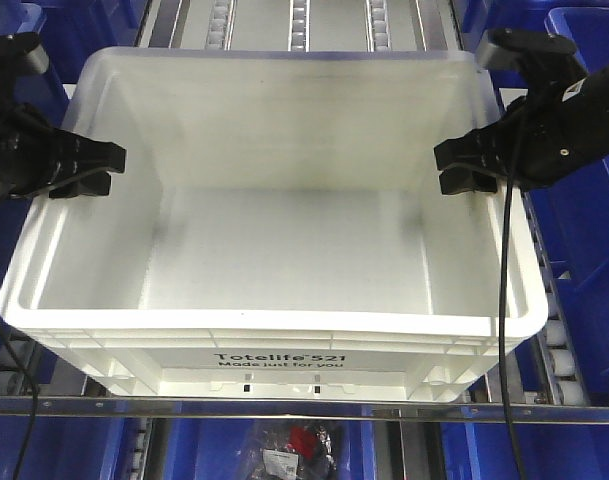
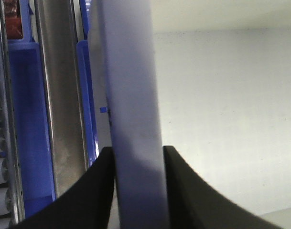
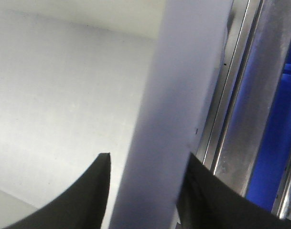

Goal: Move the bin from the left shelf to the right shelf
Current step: 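Close both grippers on the rims and pull the tote toward the robot, then lift the tote off the shelf with both grippers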

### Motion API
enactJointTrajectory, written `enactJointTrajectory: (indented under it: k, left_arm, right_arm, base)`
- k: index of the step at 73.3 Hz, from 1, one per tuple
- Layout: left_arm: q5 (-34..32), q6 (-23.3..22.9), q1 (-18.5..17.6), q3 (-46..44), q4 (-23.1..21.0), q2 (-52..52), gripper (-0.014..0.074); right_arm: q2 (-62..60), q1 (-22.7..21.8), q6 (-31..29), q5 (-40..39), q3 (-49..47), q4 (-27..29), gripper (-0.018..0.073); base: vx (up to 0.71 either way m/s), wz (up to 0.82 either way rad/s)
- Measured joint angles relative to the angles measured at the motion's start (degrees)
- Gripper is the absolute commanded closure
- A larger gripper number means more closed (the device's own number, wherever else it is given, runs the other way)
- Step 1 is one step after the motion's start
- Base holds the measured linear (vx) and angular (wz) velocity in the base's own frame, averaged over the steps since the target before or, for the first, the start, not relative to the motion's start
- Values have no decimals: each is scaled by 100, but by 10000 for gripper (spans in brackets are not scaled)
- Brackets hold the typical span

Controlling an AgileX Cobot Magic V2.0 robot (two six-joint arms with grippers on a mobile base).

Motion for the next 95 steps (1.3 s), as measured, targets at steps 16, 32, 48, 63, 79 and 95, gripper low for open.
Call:
enactJointTrajectory:
  k: [16, 32, 48, 63, 79, 95]
  left_arm:
    - [29, -18, 0, 0, -14, -212, 596]
    - [46, -23, 0, 0, -38, -400, 596]
    - [96, -40, 0, 0, -44, -448, 596]
    - [131, -46, 0, 0, -44, -453, 596]
    - [131, -46, 0, 0, -44, -453, 596]
    - [75, -46, 0, 0, -49, -453, 596]
  right_arm:
    - [-275, 4, 41, 37, 4, 5, 564]
    - [-482, 4, 89, 77, 4, 5, 564]
    - [-540, 4, 108, 119, 4, 5, 564]
    - [-540, 4, 126, 155, 6, 11, 564]
    - [-540, 4, 126, 155, 6, 11, 564]
    - [-540, 4, 126, 150, 6, 6, 564]
  base:
    - [0, 0]
    - [0, 0]
    - [0, 0]
    - [0, 0]
    - [0, 0]
    - [0, 0]
